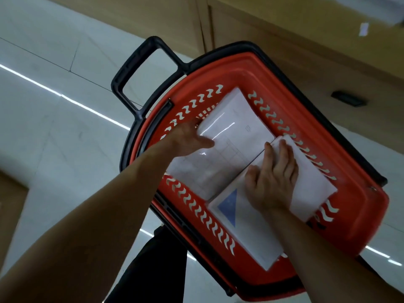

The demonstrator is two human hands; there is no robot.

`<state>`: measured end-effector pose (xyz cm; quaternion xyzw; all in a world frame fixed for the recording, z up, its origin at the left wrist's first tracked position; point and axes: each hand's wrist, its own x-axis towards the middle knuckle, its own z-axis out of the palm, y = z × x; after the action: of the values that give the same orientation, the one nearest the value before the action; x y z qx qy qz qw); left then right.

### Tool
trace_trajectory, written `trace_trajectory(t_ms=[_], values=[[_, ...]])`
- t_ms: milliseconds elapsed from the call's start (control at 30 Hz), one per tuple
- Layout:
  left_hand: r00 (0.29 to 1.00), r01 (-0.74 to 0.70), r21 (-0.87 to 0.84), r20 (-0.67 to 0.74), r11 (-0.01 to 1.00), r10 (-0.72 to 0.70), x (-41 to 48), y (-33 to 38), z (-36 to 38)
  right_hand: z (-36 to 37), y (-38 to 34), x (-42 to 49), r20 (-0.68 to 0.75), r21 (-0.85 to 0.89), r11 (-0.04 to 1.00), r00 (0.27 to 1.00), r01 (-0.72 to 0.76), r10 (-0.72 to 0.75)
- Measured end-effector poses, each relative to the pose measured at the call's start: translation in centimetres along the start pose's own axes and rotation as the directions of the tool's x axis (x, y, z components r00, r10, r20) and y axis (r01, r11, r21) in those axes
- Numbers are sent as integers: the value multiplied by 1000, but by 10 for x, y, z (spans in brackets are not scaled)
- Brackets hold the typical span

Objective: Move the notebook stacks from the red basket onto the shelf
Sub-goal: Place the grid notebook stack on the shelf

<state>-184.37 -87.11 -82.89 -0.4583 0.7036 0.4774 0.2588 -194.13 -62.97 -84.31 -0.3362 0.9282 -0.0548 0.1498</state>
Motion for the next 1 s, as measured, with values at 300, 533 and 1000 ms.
trace_trajectory(t_ms=[300, 533, 1000], values=[[999, -14, 22, -31, 1000, 15, -28, 21, -1, -5, 3, 4, 132, 28, 1000, 991, 6, -10], [969, -76, 8, -235, 997, 75, -128, 40, -58, -84, -19, 10, 414, 205, 978, 909, -47, -43], [782, 37, -563, -498, 826, -375, -225, -65, -66, -91, -197, -17, 548, 599, 786, 795, -155, -261]])
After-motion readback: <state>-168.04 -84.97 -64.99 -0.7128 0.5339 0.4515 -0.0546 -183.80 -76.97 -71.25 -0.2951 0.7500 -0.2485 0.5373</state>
